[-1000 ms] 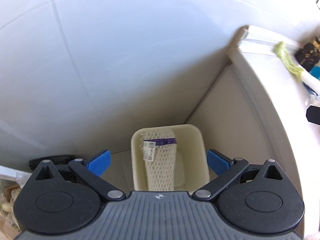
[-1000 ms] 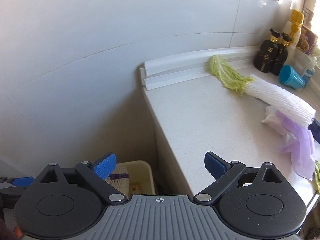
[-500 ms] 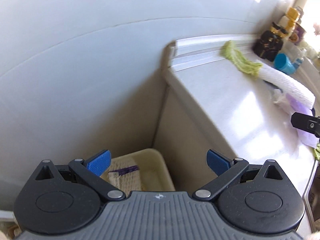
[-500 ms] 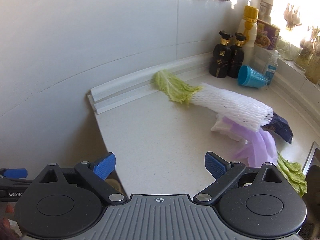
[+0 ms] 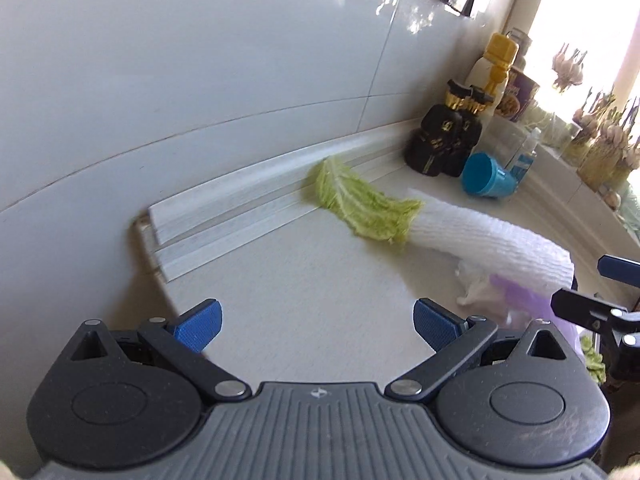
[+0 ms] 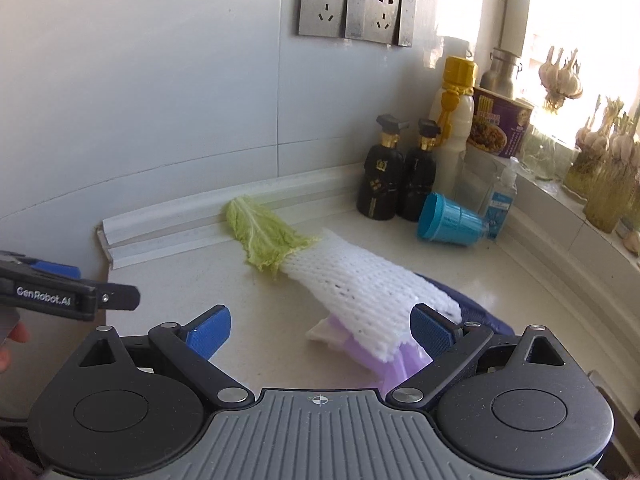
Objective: Collect trash
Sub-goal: 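Raise both tools back toward the counter items, then grasp the green cabbage leaf with the left tool while the right tool grasps the foam net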
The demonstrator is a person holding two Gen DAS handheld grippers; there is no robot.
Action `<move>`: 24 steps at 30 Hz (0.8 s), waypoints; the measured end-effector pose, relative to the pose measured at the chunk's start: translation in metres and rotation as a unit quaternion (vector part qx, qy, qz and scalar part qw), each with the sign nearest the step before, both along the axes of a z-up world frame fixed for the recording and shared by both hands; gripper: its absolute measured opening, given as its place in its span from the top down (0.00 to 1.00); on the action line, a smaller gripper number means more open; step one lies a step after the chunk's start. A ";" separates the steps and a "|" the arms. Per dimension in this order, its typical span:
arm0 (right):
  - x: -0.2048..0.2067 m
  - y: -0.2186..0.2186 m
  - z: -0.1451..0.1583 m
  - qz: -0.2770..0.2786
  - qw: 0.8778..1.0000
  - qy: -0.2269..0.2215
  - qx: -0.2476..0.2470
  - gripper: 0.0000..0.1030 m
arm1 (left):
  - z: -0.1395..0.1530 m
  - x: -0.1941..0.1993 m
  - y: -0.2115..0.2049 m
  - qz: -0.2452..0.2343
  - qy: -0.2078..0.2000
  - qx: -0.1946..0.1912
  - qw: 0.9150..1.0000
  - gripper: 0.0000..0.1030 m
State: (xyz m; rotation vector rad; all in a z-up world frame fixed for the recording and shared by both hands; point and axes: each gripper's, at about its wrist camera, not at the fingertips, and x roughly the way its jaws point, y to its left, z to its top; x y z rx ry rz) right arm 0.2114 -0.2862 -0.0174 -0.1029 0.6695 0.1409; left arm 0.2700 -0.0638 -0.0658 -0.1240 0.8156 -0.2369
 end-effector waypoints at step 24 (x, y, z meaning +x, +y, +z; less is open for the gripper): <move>0.082 -0.009 -0.046 0.107 0.994 0.021 -0.027 0.06 | -0.050 0.100 -0.030 0.065 -0.082 -0.074 0.992 0.48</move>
